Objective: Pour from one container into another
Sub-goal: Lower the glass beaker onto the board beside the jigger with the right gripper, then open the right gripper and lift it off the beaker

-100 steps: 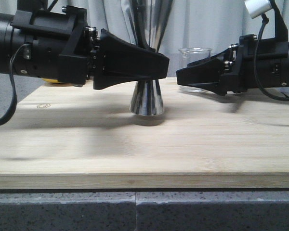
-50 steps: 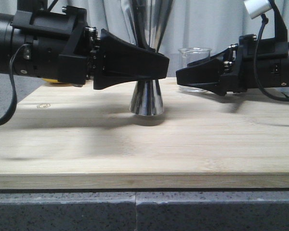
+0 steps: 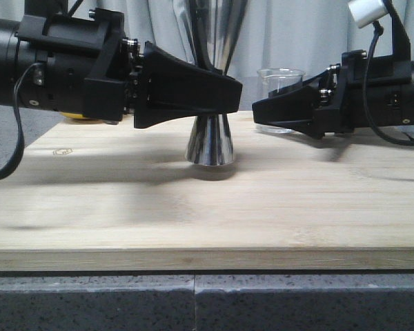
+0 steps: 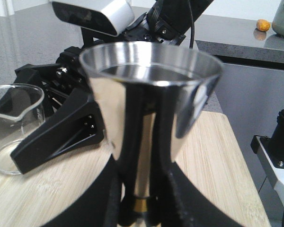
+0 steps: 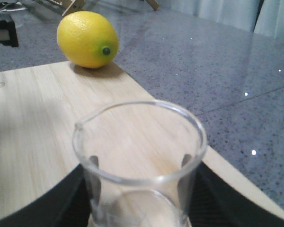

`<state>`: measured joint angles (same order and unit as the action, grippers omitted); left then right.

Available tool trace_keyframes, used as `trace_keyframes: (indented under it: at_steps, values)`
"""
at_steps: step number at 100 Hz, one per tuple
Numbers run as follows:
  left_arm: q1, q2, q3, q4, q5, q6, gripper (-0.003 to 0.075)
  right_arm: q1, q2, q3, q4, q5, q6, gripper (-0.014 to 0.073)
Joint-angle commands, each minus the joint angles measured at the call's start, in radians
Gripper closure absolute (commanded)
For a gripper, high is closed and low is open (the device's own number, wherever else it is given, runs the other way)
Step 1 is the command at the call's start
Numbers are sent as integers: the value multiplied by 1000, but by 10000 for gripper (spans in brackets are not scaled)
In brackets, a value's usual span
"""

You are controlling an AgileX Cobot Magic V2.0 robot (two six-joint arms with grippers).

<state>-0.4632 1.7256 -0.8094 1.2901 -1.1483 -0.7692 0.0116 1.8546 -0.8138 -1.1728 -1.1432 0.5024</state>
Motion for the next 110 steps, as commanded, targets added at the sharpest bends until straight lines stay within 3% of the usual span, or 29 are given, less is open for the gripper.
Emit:
trace_keyframes:
  at_steps: [1, 22, 110]
  values:
    - [-6, -49, -23, -62, -209, -10, 739, -9, -33, -21, 24, -26, -7, 189]
    - [-6, -49, -23, -62, -209, -10, 739, -9, -33, -21, 40, -29, -7, 81]
    - [-6, -49, -23, -70, -209, -10, 739, -9, -42, -21, 81, -135, 32, 80]
